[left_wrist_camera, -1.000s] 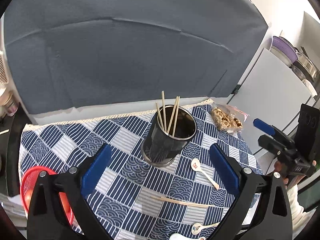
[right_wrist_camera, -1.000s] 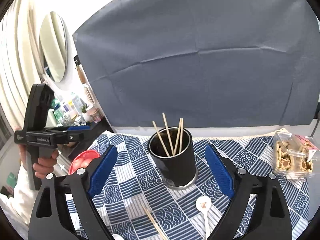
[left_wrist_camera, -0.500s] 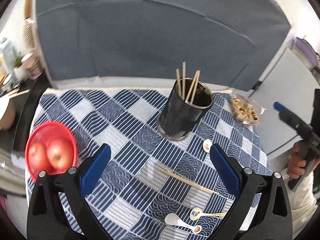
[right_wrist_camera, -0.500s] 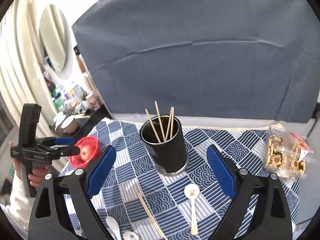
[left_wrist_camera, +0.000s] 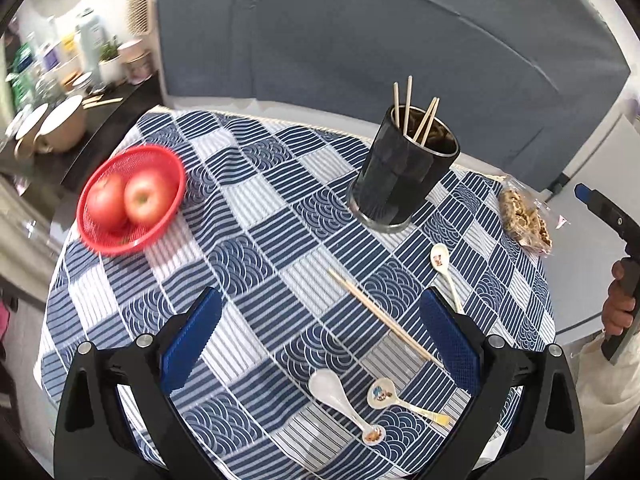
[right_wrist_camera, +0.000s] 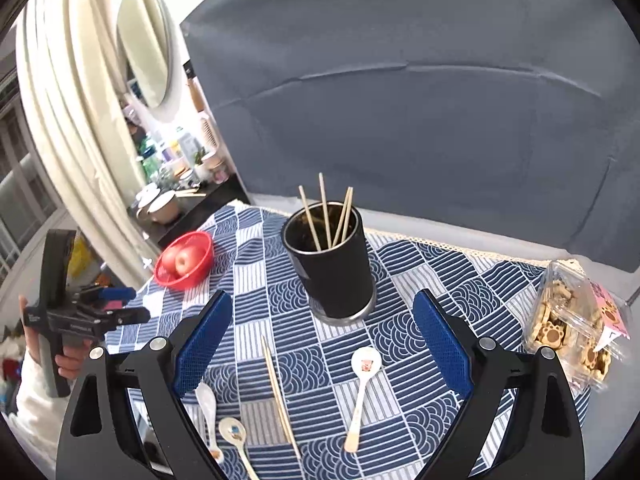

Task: Organize utensils
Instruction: 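Withdraw both open tools from the cup toward the spoons on the cloth, then lower the left tool and grasp a white spoon while the right tool grasps another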

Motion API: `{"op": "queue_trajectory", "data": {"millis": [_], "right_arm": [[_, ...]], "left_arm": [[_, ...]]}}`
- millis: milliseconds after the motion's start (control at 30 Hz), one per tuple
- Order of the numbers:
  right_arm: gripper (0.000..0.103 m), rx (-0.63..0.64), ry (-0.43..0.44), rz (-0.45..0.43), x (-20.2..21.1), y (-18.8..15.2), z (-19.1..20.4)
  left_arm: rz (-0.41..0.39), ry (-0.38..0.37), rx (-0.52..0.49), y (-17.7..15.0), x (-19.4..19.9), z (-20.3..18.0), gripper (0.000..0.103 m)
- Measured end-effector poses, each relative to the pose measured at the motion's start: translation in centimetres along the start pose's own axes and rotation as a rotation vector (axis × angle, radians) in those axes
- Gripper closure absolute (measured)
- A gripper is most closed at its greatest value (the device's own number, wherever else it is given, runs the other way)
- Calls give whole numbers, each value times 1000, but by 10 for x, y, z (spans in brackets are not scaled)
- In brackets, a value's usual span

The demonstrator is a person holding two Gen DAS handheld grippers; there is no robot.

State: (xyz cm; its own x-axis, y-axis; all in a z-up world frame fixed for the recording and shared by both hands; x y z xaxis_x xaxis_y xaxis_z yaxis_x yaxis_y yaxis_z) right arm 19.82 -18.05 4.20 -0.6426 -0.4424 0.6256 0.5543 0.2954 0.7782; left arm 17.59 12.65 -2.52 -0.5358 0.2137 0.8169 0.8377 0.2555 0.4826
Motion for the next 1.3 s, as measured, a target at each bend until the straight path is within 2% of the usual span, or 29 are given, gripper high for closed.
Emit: {"op": "queue_trajectory", "data": {"millis": [200,500,567,633,800,900,1067,1167,1300], "right_arm": [[16,10,23,29,-4,-20,-8],[16,58,16,126,-37,-51,-16],[18,56,24,152,-49,-56,-20],[25,53,39,187,-65,-61,-24],[27,65,69,256,-101,-67,-32],[33,64,87,298,-123,-74,-39],[38,72,98,380,-158,-88,-51],[40,77,113,406,-174,-93,-55],[49,86,145,443,-193,-97,-57]], "left_arm": [[-1,30,35,-32,-5,3,6],[74,65,70,-68,-39,12,6],[93,73,67,-74,-48,14,6],[113,88,73,-78,-57,18,6],[147,89,117,-84,-68,29,6],[166,71,127,-90,-73,34,7],[200,102,98,-95,-85,38,13],[215,99,81,-97,-93,36,17],[244,90,56,-99,-102,33,27]]}}
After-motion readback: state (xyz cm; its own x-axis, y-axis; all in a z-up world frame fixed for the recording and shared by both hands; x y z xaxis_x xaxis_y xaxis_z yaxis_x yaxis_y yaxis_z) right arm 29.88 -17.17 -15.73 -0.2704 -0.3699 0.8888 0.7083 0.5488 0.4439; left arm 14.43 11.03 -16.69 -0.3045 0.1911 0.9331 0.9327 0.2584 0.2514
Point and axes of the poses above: each gripper's, at about its wrist camera, not at the fingertips, and x roughly against the way its jaws point, z to its left, y to its top, the point moved 3 cm from there along -x, roughly the way its jaws point, and after that the axes turned 13 degrees about x, right-handed, at the moved point
